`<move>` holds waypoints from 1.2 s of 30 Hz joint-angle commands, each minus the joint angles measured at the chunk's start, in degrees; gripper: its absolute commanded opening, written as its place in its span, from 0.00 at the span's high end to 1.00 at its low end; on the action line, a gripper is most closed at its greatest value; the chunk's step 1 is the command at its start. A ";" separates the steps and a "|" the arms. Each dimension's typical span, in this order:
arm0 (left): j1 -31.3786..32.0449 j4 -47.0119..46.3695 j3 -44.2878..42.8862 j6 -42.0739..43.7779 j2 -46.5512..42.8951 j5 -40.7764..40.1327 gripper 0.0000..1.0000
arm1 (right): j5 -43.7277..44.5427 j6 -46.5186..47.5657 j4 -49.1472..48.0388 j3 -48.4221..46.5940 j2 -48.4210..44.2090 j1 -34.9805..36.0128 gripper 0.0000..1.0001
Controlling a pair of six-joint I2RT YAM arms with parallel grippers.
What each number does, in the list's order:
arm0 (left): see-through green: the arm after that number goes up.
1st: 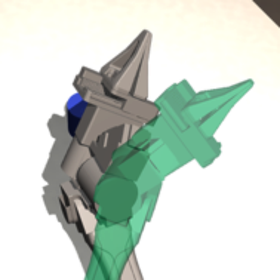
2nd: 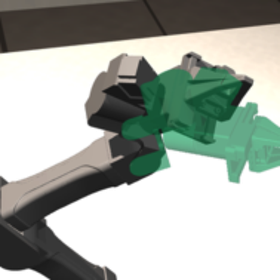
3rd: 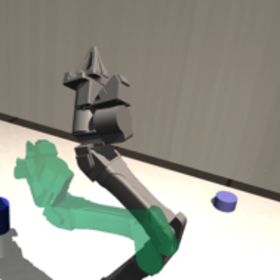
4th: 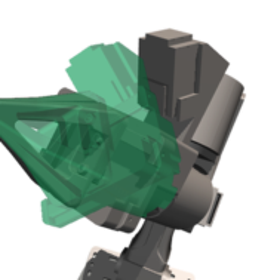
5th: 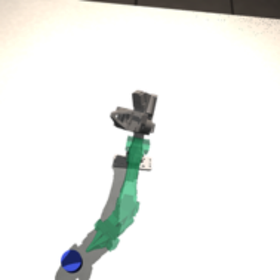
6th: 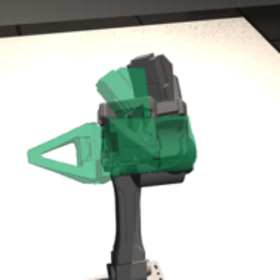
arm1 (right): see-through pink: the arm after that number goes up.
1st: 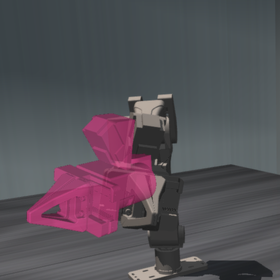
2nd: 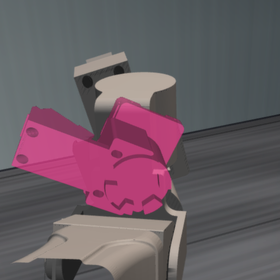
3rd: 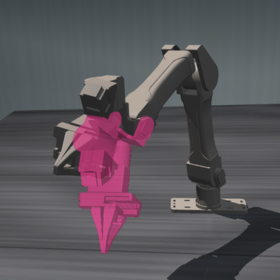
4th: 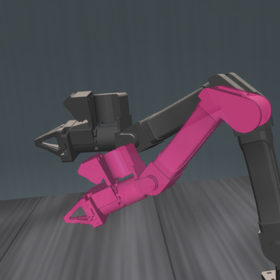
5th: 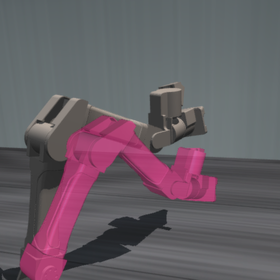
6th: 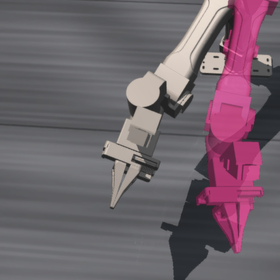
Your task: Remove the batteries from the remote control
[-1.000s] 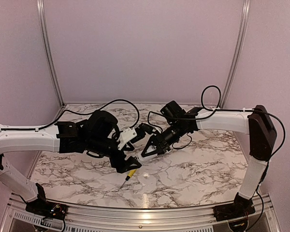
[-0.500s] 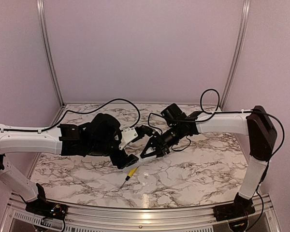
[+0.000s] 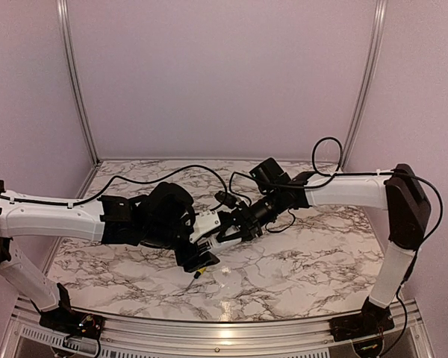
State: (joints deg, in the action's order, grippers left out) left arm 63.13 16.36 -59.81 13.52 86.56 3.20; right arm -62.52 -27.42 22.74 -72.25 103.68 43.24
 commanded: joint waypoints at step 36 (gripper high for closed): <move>0.32 -2.55 4.15 -22.61 -2.02 -9.06 0.70 | 18.51 -0.28 4.14 2.82 -13.97 -7.61 0.41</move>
State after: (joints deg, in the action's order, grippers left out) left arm 63.44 16.51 -58.00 -0.97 87.79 -3.09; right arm -50.11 -27.05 25.45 -70.96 93.56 38.65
